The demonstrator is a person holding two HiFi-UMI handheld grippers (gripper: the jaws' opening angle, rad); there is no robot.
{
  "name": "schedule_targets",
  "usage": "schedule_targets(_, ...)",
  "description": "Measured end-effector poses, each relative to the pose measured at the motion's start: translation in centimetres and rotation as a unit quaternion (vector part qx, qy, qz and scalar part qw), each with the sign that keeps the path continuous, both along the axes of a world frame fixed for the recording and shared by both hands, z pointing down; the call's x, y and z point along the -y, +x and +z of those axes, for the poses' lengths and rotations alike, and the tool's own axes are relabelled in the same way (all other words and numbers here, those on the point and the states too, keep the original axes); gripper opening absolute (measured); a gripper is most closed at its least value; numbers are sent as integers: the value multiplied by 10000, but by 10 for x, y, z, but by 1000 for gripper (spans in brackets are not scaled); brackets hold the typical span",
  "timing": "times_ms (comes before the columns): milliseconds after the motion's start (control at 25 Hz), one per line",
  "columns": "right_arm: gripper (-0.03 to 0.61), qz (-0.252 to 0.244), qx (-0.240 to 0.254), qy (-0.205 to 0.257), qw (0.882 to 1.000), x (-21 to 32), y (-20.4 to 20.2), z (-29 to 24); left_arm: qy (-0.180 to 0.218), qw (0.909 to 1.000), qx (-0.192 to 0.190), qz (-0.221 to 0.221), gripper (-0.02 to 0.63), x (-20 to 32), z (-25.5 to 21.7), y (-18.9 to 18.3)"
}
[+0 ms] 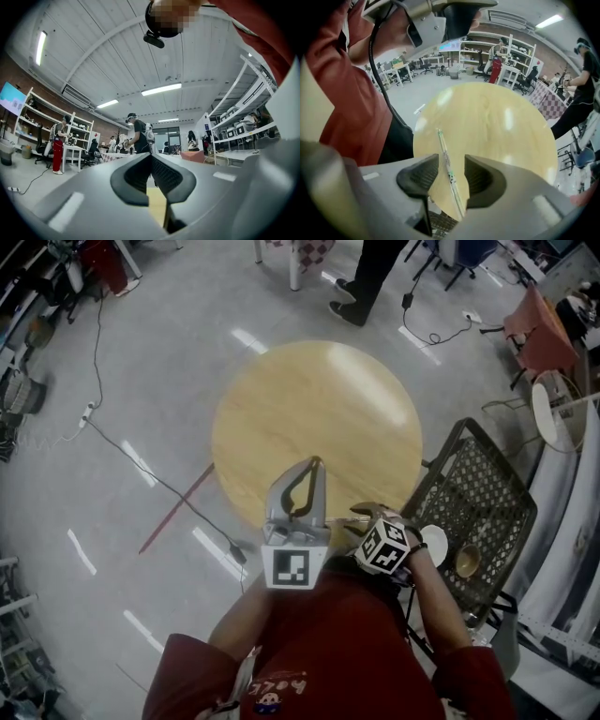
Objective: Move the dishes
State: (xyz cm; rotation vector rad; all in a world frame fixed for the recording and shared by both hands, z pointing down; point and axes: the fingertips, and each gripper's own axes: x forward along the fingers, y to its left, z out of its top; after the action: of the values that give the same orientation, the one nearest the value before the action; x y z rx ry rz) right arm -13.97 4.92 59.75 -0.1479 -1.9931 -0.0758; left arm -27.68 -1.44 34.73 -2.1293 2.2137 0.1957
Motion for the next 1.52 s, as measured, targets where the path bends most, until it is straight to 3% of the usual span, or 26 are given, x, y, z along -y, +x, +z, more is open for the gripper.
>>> schedule_targets(480, 160, -482, -871, -259, 9947, -10, 12, 45, -202, 9998, -36, -32, 6, -8, 14, -5)
schedule_targets(1000, 138, -576, -862, -187, 9944, -12, 10, 47, -189, 9998, -57, 30, 6, -6, 19, -1)
schedule_targets(1360, 34, -793, -959, -79, 9922, -24, 13, 47, -215, 9996, -165, 91, 6, -4, 19, 3)
schedule_targets(1520, 23, -783, -908, 60, 9928, -25, 12, 47, -213, 9996, -122, 127, 6, -2, 19, 3)
